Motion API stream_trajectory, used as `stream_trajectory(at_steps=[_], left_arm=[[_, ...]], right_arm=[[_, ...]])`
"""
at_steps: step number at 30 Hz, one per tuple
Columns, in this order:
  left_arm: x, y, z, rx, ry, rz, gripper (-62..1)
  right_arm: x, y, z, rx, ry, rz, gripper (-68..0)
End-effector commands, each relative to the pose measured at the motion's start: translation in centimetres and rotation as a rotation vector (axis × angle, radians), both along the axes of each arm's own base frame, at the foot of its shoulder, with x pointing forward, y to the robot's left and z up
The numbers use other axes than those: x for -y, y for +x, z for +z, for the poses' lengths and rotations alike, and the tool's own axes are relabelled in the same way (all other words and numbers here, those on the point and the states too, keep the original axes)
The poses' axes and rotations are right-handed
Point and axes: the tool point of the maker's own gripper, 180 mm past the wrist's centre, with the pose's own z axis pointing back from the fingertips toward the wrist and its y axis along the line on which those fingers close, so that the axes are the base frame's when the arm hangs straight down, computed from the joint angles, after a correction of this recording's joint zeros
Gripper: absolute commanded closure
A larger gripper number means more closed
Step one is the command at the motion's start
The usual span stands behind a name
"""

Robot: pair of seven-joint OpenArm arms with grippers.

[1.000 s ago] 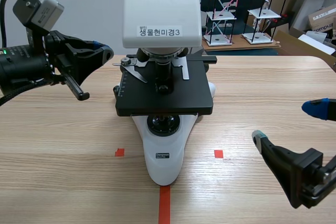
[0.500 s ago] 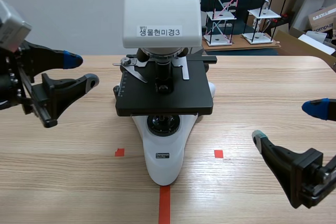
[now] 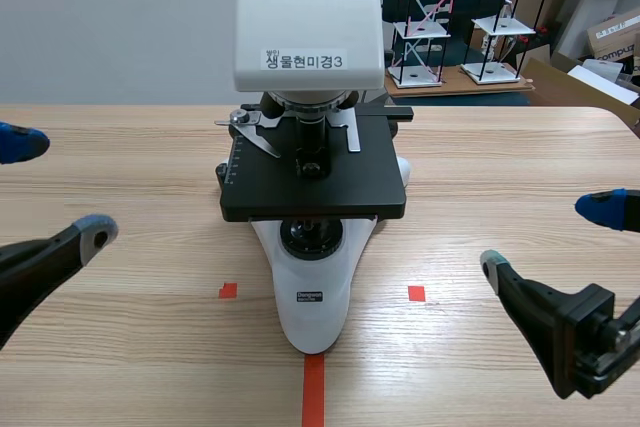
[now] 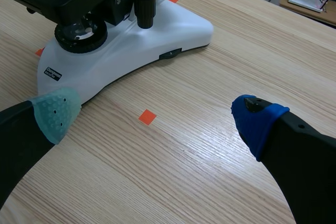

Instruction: Return to the home posture

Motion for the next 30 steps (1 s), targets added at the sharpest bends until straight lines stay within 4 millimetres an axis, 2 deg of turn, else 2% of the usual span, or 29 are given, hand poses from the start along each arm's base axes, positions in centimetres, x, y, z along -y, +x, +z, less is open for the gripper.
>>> stream_trajectory(at_steps=[1,7,13,30], left_arm=[[0.3,-0.3,0.9,0.017,-0.047,0.02,-62.3],[0.0,-2.2,0.9,0.001,-0.046,0.08,-62.3],[0.4,-3.2,0.3,0.006,-0.003,0.115,-62.3],[0.6,-3.2,1.0,0.038,-0.028,0.124,-62.3]], right_arm=[[-0.2,0.3,0.8,0.029,0.016,0.004,-63.8],[-0.2,0.3,0.8,0.029,0.016,0.004,-63.8],[-0.2,0.3,0.8,0.029,0.016,0.004,-63.8],[-0.2,0.3,0.8,0.029,0.016,0.004,-63.8]])
